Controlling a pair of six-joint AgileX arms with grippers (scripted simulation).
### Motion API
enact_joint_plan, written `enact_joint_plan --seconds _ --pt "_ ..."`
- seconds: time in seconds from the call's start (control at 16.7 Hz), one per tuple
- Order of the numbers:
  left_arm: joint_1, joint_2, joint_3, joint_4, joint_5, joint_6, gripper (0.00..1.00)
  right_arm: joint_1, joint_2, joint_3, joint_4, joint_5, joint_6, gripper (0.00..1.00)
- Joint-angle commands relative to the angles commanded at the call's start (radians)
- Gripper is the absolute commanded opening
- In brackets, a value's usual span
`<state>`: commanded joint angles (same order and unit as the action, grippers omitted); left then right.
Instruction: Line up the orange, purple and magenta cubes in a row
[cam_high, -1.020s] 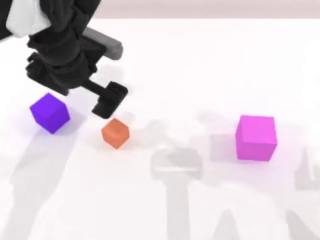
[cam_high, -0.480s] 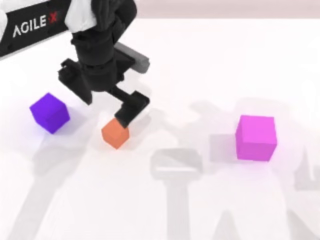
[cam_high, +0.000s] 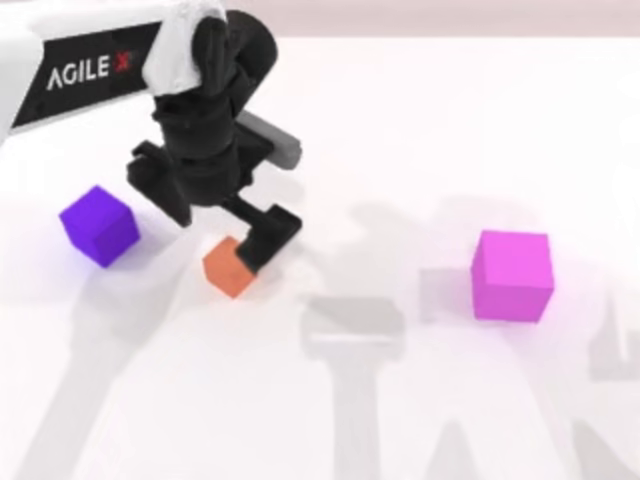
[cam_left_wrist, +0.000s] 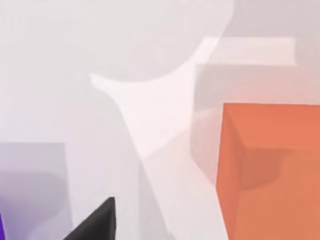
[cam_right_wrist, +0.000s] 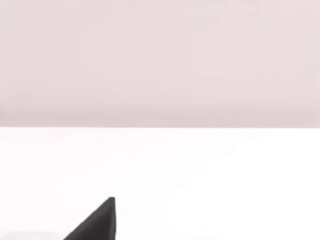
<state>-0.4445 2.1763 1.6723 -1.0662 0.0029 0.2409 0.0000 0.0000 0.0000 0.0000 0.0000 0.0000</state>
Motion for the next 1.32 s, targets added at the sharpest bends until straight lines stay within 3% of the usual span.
enact_joint_plan --seconds 0.24,0.54,1.32 --pt "0.0 0.056 -0.099 0.162 0.001 0.0 1.0 0.0 0.0 0.0 0.0 0.0 0.0 1.0" --pt "-0.001 0.07 -0.117 0.186 0.001 0.001 1.0 0.0 0.0 0.0 0.0 0.0 0.0 1.0" --pt "-0.001 0.07 -0.117 0.186 0.001 0.001 0.02 0.0 0.0 0.0 0.0 0.0 0.0 1.0"
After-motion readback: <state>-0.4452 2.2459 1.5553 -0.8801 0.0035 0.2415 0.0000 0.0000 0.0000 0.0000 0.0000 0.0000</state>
